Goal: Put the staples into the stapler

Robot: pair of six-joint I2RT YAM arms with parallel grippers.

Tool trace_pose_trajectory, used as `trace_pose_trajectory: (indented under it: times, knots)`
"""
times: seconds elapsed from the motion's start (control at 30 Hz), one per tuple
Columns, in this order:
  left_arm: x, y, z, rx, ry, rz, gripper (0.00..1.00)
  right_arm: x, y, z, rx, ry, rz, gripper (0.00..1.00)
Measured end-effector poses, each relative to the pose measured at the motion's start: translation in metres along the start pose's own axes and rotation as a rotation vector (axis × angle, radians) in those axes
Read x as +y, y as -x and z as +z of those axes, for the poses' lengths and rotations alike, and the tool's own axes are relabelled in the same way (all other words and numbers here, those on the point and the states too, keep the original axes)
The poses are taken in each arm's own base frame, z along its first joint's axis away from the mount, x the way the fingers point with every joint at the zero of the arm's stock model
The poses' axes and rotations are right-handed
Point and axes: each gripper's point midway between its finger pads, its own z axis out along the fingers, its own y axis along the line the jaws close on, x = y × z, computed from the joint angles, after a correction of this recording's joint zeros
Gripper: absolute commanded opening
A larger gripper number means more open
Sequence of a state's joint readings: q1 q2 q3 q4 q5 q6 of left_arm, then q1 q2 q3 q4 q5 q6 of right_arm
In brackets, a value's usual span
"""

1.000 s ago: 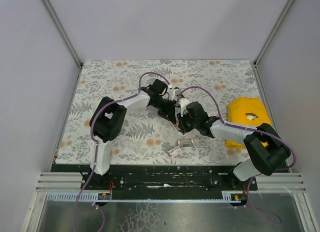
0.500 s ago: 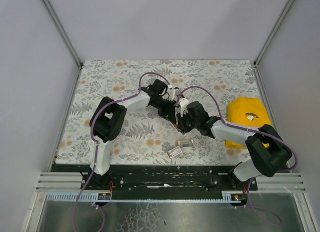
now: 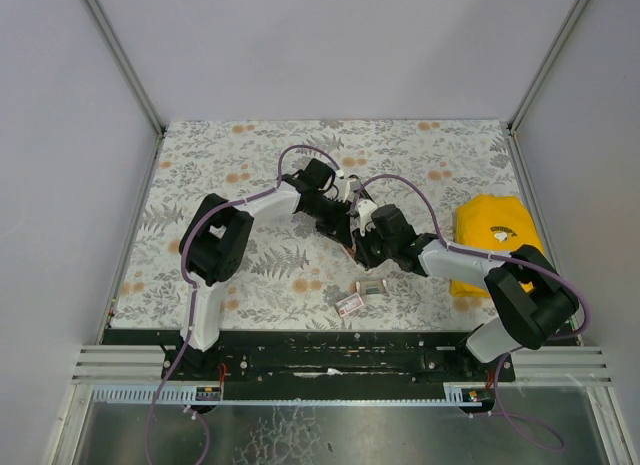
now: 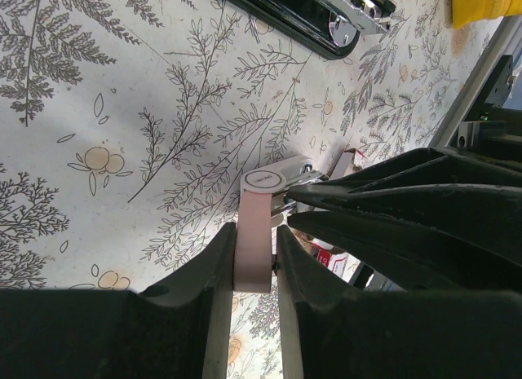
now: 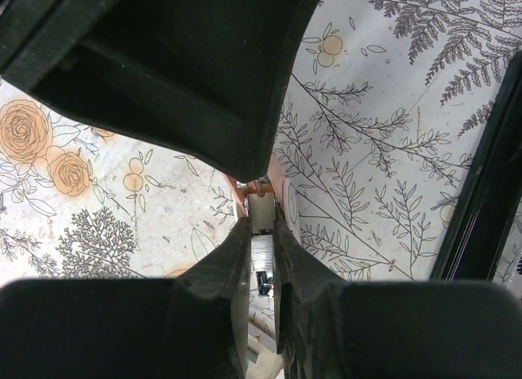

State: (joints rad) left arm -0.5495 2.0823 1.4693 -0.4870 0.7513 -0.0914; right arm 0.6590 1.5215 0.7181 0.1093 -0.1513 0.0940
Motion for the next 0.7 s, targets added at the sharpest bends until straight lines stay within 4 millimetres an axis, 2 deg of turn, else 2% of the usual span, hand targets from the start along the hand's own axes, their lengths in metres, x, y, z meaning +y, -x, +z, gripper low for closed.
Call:
trace_pose_trajectory:
  times: [0.43, 0.7]
  knots:
    - [0.0001, -0.0002, 0.0001, 0.001, 0.0, -0.001, 0.0, -0.0001, -0.0032, -0.0015, 0.015, -0.003, -0.009, 0.18]
    - [0.0, -0.0002, 0.0, 0.001, 0.0, -0.001, 0.0, 0.0008, 0.0032, -0.0063, -0.007, -0.001, -0.018, 0.18]
